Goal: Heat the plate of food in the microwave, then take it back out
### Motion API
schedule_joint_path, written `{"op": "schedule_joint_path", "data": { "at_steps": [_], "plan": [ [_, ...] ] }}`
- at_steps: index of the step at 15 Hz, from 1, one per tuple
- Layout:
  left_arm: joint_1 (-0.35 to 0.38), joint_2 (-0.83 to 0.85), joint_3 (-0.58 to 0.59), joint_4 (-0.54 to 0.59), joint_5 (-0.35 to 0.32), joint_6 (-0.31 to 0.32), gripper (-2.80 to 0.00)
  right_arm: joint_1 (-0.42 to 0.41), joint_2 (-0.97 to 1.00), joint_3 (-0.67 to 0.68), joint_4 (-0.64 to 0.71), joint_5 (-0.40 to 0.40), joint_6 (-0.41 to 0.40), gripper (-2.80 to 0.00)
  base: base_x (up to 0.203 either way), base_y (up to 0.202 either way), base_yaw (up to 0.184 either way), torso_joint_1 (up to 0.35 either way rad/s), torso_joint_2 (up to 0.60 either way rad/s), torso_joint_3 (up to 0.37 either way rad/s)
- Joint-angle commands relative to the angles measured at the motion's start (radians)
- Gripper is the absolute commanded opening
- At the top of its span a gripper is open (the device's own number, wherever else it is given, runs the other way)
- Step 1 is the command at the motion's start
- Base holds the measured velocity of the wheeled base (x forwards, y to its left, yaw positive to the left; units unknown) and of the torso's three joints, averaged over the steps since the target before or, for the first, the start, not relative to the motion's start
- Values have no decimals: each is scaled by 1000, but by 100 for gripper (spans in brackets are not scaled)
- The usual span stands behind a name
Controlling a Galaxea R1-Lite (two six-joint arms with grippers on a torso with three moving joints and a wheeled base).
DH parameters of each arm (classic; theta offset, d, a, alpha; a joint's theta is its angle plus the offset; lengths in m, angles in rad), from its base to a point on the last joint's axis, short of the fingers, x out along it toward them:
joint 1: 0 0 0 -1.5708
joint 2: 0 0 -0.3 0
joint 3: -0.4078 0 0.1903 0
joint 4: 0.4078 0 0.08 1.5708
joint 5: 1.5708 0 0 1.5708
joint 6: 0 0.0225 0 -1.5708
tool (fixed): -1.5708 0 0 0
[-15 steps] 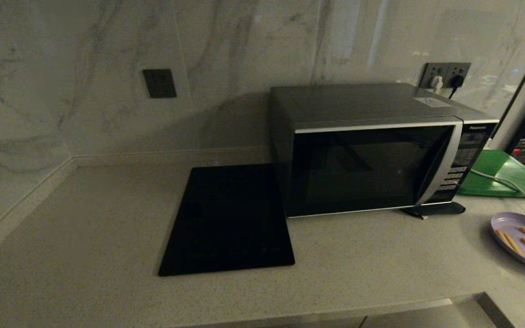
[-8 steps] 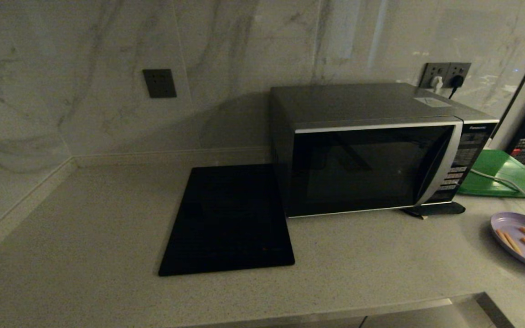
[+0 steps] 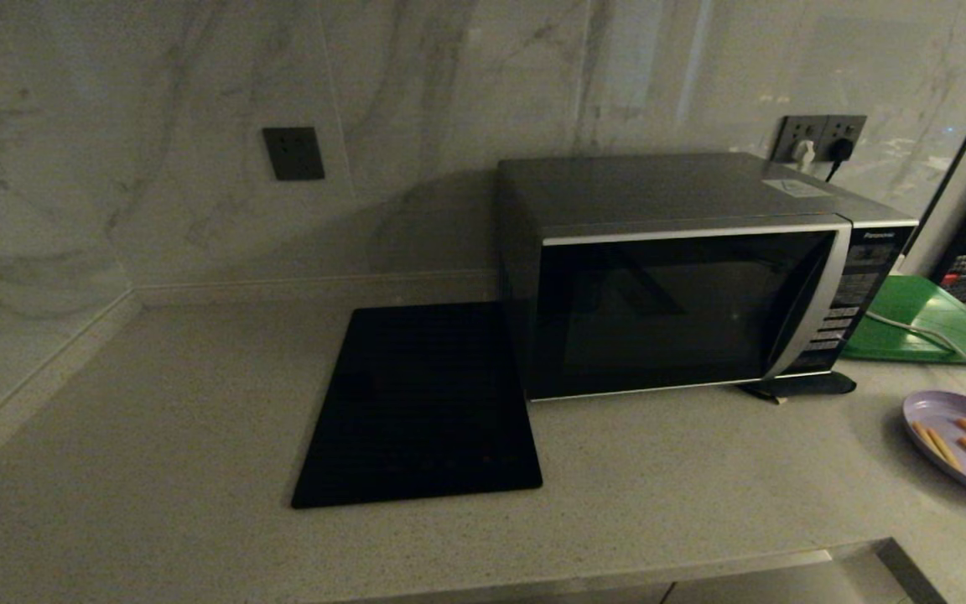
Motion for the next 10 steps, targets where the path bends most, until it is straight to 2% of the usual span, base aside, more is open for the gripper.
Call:
{"op": "schedule_joint_path", "data": {
  "at_steps": [1,10],
  "plan": [
    [0,1,0,0,0,-1,-280,0,1,0,-1,0,0,-280,0,0,0,0,0,0],
    [0,2,0,0,0,-1,-280,0,2,0,-1,0,-3,-280,0,0,0,0,0,0]
  ]
}}
